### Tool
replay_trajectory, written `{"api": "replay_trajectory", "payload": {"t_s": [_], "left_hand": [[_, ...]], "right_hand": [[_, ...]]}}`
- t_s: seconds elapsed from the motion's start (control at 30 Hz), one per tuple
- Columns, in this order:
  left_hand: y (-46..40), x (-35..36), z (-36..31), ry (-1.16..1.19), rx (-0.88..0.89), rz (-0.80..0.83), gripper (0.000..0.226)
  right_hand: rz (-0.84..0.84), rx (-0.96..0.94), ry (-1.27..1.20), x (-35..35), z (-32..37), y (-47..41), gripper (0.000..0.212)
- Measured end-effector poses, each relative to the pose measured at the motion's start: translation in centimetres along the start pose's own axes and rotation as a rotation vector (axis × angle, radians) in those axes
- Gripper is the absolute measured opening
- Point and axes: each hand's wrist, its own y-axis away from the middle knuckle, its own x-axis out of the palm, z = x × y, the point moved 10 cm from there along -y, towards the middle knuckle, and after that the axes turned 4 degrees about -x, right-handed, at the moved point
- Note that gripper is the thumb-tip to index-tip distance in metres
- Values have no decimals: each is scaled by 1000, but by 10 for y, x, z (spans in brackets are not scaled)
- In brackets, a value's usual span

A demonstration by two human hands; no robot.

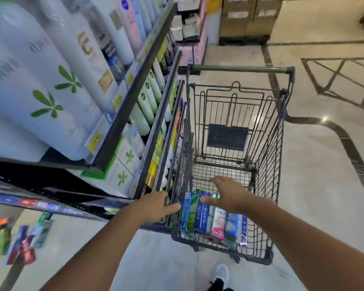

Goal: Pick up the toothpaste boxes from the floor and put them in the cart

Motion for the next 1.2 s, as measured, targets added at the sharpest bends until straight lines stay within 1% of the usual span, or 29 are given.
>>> {"api": "replay_trajectory", "payload": {"t_s": [0.07,0.17,0.3,0.33,0.4,0.43,0.47,0.53,0.57,0.6,0.67,0.7,0.8,0.83,0.9,0.93,0.97,1.03,1.07,1.1,1.13,1.17,1.2], "left_hand": [[15,6,12,-6,-4,-6,91],[43,15,40,7,-1,-31,92],[96,25,99,54,-18,-149,94],[110,30,121,74,-36,-164,102],[133,48,172,107,-81,-166,126],[146,58,196,119,-106,-170,131],[159,67,222,129,-140,-174,128],[192,82,265,148,-211,-182,100],[207,91,286,153,-240,-182,90],[222,98,308,165,-265,-184,90],[250,114,351,198,-326,-196,107],[263,121,372,212,-361,-206,111],[302,140,421,250,-434,-254,106],[314,145,435,284,-439,-284,113],[332,163,468,359,-471,-317,135],[340,174,486,400,-502,-336,139],[349,183,502,434,-537,-355,136],[368,198,529,489,-612,-366,116],[374,207,543,508,-644,-360,104],[379,214,556,526,-666,-354,95],[384,221,571,559,-691,-349,92],[389,226,586,586,-717,-346,91],[394,229,601,611,-744,-349,91]], "right_hand": [[11,-25,67,9,18,11,110],[1,-63,121,22,51,27,105],[0,-134,176,39,121,45,103],[-1,-159,198,43,144,51,103],[6,-215,245,55,191,62,103],[19,-243,266,63,214,67,104],[37,-263,284,71,237,72,107],[62,-307,317,88,282,79,116],[72,-331,336,97,303,82,119],[77,-356,355,106,324,85,117],[59,-429,399,124,367,89,102],[49,-466,418,132,389,89,98],[59,-555,473,158,453,89,101],[65,-589,481,168,473,89,99],[70,-666,500,189,514,88,94],[83,-696,507,200,533,86,94],[98,-725,515,211,551,83,95],[135,-776,546,236,587,73,97],[155,-796,558,247,604,68,102],[170,-823,561,258,621,62,112],[176,-858,570,269,639,55,123],[173,-895,577,279,658,48,129],[169,-922,575,287,674,42,127]]}}
